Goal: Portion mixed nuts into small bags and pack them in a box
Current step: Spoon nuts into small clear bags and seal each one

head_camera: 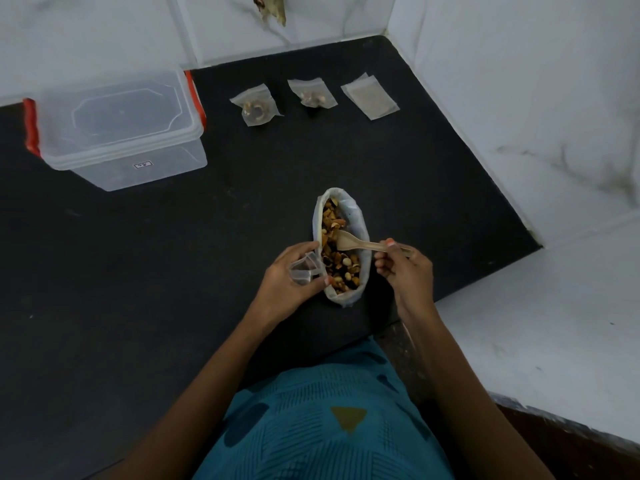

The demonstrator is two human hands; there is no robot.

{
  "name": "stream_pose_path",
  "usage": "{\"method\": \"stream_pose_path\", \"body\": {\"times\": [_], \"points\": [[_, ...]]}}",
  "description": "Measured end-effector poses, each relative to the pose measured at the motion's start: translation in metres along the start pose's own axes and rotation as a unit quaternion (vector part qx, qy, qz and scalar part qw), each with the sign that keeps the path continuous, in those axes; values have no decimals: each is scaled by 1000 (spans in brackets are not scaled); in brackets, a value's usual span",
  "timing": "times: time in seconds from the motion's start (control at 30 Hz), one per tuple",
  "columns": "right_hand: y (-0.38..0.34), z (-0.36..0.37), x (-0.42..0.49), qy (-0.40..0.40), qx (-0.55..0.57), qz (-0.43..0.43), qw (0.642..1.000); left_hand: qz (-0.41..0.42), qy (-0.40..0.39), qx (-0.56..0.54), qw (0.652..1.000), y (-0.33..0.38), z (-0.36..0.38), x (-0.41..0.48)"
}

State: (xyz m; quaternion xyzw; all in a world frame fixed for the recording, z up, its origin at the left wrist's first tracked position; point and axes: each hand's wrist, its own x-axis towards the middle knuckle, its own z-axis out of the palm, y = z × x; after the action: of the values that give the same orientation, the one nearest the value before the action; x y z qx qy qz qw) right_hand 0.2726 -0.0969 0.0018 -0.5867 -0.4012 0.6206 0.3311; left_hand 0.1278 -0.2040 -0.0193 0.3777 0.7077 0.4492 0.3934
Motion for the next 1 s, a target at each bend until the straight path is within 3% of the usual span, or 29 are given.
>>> {"method": "stream_pose_path", "body": {"times": [0.13,0.23,0.33,0.43,0.57,0.7,0.83,1.0], "points": [[-2,-5,-4,-3,66,38,997,-8,-10,4,1000,-1,-3,0],[-1,-6,-5,5,42,24,999,-7,-16,5,1000,0,-4,0],[0,-2,-6,19,-66,-64,996,-10,-24,11,1000,1,-5,1],[-2,5,-10,23,-175,-167,970,-8,-21,4,1000,0,-4,2],[-2,12,-13,31,-225,-244,943,-4,-5,-2,1000,-1,0,2],[-5,14,-3,32,-157,-163,973,-12,0,1,1000,-1,2,1],[-6,6,8,-16,-106,-59,992,-18,-1,3,1000,1,3,2],[-7,6,9,-47,-121,-98,987,-21,2,-4,1000,3,3,3]]}}
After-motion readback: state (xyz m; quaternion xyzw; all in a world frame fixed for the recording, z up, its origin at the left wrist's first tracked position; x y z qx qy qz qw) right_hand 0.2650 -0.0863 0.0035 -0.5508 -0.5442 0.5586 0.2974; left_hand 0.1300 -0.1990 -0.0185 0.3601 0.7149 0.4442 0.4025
